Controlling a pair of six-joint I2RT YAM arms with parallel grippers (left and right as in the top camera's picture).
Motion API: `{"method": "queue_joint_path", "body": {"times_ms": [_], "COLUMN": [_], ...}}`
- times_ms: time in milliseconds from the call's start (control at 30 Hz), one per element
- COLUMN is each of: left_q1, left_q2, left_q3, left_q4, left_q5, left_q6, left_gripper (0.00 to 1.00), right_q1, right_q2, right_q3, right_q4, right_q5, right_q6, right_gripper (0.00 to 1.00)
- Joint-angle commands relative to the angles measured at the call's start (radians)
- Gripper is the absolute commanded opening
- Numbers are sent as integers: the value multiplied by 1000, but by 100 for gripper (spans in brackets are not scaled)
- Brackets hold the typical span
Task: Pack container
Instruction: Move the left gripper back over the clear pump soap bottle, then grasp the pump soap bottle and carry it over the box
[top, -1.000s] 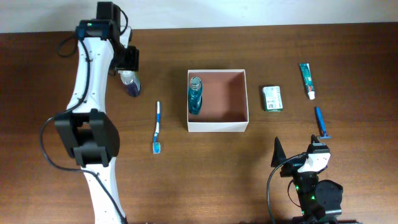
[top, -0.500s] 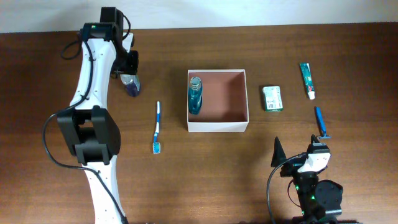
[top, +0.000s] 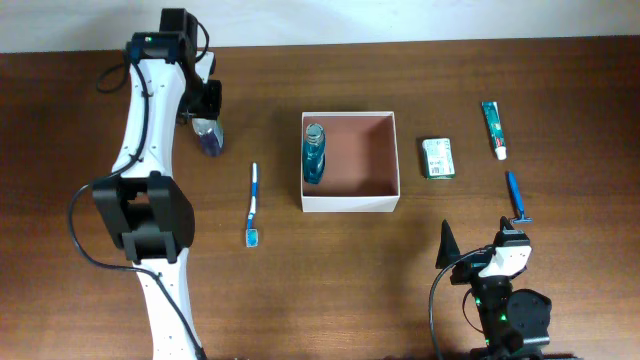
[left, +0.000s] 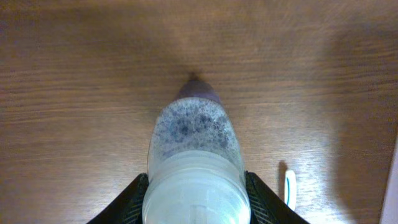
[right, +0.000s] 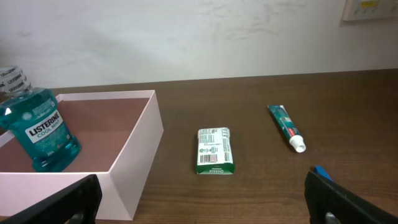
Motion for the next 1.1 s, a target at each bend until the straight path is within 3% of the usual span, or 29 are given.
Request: {"method": "queue_joint_path", "body": {"times_ms": [0,433,733,1067], "left_q1": [0,-36,-205,-383], "left_q2": [-22,-42,-163,-271], "left_q3": [143,448,600,612], "left_q4": [-27,-187,-189,-149], "left_q5": [5,80,82,30], "left_q6": [7,2,-28,-28], "left_gripper": [7,7,5,5], "right_q1": [-5,-5,-5,-5], "right_q2": [-11,-10,-10,-10], "right_q3": [-9,-9,-9,-9], "right_q4": [0,0,0,0], "right_q5": [-10,-10,-10,-10], "right_q6": [0,0,0,0], "right_gripper": [99,98,99,99]}}
